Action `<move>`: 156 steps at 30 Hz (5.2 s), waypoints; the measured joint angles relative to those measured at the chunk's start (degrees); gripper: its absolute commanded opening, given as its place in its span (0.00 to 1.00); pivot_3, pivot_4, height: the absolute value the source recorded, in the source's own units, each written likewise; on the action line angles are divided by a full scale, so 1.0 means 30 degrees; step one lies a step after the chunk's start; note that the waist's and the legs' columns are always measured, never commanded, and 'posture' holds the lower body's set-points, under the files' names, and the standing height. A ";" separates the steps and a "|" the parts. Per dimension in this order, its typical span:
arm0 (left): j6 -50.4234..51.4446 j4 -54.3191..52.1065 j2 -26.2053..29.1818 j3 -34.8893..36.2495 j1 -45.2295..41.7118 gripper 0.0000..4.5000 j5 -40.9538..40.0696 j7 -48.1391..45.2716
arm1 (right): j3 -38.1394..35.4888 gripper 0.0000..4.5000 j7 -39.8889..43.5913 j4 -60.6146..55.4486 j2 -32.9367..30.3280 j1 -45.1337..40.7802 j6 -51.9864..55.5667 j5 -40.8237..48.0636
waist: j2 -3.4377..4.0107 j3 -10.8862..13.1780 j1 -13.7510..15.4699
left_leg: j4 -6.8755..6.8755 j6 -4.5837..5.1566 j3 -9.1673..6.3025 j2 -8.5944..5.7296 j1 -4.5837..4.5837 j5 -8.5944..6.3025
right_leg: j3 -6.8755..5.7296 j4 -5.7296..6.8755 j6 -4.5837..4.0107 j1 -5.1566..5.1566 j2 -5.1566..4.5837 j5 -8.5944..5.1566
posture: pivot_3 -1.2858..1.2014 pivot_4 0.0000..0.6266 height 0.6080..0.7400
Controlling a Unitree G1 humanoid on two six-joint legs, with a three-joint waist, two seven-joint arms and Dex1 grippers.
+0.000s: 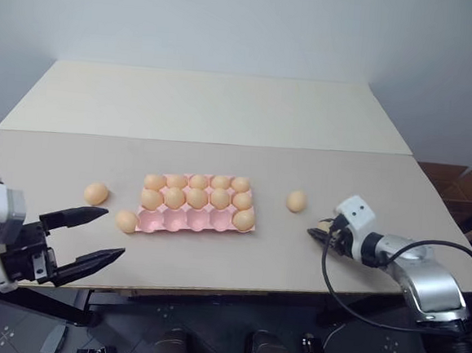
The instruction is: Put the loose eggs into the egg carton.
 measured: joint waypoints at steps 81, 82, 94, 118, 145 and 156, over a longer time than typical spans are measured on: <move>-0.1241 0.2405 -0.1009 0.1931 0.2086 1.00 0.1505 -0.0665 | 0.2119 0.52 -0.0459 0.5993 0.3715 -0.5964 -0.2955 -0.3393 | 0.0019 0.0011 -0.0069 | -0.0005 0.0012 0.0006 0.0014 -0.0067 -0.0026 | -0.0023 0.0018 0.0035 -0.0081 -0.0008 0.0051 | 0.52 0.24 1.00; -0.1241 0.2380 -0.1010 0.1983 0.2087 1.00 0.1490 -0.0640 | 0.2117 0.52 -0.0471 0.5114 0.3817 -0.5962 -0.2723 -0.3368 | 0.0018 0.0010 -0.0087 | -0.0005 0.0012 0.0007 0.0021 -0.0062 -0.0026 | -0.0022 0.0025 0.0035 -0.0084 0.0000 0.0051 | 0.52 0.24 1.00; -0.1205 0.2127 -0.0970 0.2037 0.1793 1.00 0.1460 -0.0440 | 0.7253 0.52 -0.0986 -0.1360 0.8649 -0.6272 0.0481 -0.3163 | 0.0025 0.0007 -0.0132 | -0.0005 0.0001 -0.0001 0.0031 -0.0065 -0.0021 | -0.0032 0.0065 0.0014 -0.0112 0.0002 0.0044 | 0.52 0.24 1.00; -0.1276 0.2550 -0.0813 0.1599 0.1195 1.00 0.1724 -0.0462 | 0.2614 1.00 0.0817 -0.5497 0.5159 -0.4998 0.1049 -0.0731 | -0.0028 -0.0023 0.0054 | -0.0006 -0.0014 0.0001 0.0007 -0.0106 -0.0022 | -0.0063 0.0007 0.0017 -0.0118 -0.0029 0.0040 | 0.52 0.24 1.00; 0.0090 0.1373 -0.3845 -0.1574 0.0947 1.00 0.4609 0.6156 | -0.3816 1.00 0.7782 -0.2823 -0.0769 0.1534 -0.5540 0.4270 | -0.0015 -0.0010 0.0232 | -0.0005 -0.0010 -0.0003 0.0004 0.0010 -0.0022 | -0.0008 0.0005 -0.0044 0.0003 -0.0017 -0.0014 | 0.52 0.24 1.00; -0.0083 0.4974 -0.2330 -0.7460 -0.4337 1.00 0.7622 0.7002 | -0.3682 1.00 0.6939 -0.3347 -0.0824 0.1301 -0.5242 0.4840 | -0.0014 -0.0012 0.0275 | -0.0005 -0.0008 -0.0010 0.0004 0.0007 -0.0021 | -0.0021 0.0007 0.0015 0.0007 0.0004 0.0040 | 0.52 0.24 1.00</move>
